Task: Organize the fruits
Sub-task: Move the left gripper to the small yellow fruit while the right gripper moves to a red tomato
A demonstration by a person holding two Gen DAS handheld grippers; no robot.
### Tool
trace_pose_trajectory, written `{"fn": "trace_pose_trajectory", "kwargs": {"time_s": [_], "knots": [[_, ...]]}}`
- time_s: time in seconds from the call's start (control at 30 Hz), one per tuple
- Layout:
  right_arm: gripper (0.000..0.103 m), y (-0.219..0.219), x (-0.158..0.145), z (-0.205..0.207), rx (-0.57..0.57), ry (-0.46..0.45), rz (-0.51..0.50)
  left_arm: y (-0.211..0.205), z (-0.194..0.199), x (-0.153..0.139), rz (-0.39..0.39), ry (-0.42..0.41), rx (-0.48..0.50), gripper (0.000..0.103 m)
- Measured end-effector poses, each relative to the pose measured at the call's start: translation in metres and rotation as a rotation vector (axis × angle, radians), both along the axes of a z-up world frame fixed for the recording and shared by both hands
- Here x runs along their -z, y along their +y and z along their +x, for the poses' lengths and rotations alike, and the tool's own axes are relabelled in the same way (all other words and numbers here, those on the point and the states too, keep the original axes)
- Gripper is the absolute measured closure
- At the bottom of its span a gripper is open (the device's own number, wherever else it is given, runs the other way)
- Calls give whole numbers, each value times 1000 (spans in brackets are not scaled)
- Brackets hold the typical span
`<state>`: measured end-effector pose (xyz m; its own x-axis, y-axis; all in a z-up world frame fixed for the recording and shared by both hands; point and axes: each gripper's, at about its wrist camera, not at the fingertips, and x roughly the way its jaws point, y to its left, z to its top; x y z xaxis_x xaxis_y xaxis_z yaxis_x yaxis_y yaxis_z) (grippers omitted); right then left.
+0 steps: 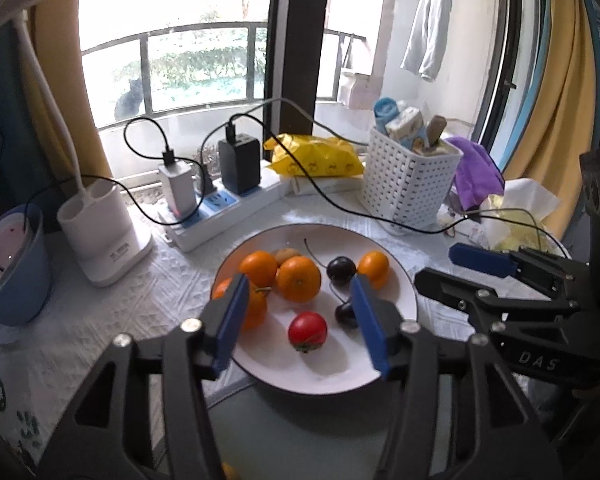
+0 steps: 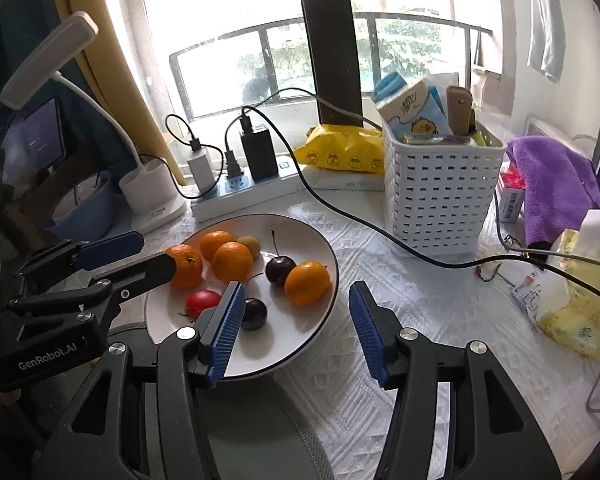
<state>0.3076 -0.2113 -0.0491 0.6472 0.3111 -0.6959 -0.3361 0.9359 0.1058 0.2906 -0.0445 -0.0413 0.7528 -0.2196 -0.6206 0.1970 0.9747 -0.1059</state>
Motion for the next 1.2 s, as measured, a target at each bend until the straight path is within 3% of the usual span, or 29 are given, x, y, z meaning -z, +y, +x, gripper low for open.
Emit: {"fn": "trace_pose_trajectory", "kwargs": {"time_s": [0.47, 1.2], "knots": [[46, 13, -13, -40, -24, -29, 5, 17, -49, -8, -2, -20, -39, 45], [46, 46, 9, -84, -91, 13, -15, 59, -106, 20, -16, 30, -141, 45]]}}
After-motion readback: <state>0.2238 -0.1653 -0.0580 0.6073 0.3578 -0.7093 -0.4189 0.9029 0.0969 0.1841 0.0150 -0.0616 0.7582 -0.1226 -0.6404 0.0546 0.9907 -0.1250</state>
